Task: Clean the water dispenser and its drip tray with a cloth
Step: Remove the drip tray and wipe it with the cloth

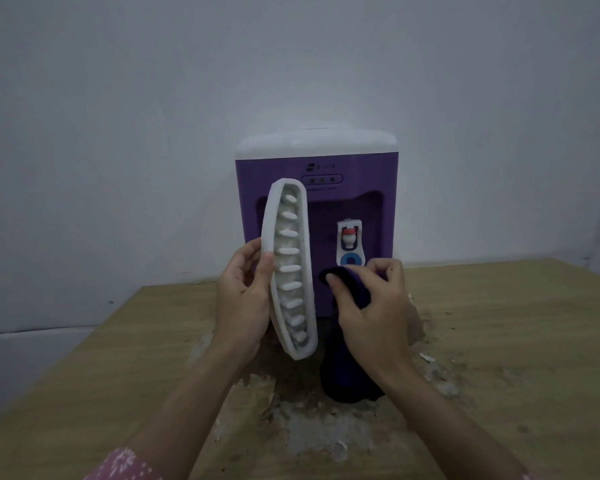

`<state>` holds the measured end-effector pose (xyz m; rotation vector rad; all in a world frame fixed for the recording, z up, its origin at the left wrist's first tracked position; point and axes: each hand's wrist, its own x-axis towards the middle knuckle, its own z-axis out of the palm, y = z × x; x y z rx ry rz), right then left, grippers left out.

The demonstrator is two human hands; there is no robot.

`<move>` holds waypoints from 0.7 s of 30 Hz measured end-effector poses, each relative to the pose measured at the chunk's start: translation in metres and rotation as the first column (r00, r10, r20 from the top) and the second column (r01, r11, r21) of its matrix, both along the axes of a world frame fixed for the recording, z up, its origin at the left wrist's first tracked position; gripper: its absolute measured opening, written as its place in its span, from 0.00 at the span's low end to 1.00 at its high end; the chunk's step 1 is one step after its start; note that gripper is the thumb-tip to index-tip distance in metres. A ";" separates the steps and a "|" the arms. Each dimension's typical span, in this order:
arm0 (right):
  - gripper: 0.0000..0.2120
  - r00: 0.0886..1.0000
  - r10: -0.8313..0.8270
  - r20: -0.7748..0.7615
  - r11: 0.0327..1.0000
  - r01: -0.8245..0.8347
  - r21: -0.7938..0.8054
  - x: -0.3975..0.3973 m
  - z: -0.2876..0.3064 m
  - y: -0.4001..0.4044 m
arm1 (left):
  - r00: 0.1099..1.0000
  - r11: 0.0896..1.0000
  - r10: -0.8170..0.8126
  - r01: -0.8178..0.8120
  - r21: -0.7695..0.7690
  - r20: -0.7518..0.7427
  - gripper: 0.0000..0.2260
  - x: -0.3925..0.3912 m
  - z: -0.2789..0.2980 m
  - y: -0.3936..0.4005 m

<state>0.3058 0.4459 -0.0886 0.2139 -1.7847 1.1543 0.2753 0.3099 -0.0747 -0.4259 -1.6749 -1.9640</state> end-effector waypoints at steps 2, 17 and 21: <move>0.06 0.998 -0.016 -0.067 0.999 0.018 0.030 0.000 0.004 0.001 | 1.000 1.000 -0.003 0.002 0.021 0.028 0.08 -0.002 -0.002 -0.002; 0.08 0.984 -0.020 -0.178 0.907 0.093 0.412 -0.005 0.002 -0.001 | 0.991 0.995 -0.071 0.063 0.073 0.113 0.12 -0.005 0.002 -0.002; 0.06 0.956 -0.098 -0.277 0.911 0.198 0.362 -0.008 0.020 -0.009 | 0.986 0.992 -0.121 0.118 0.038 0.117 0.14 -0.004 -0.002 -0.002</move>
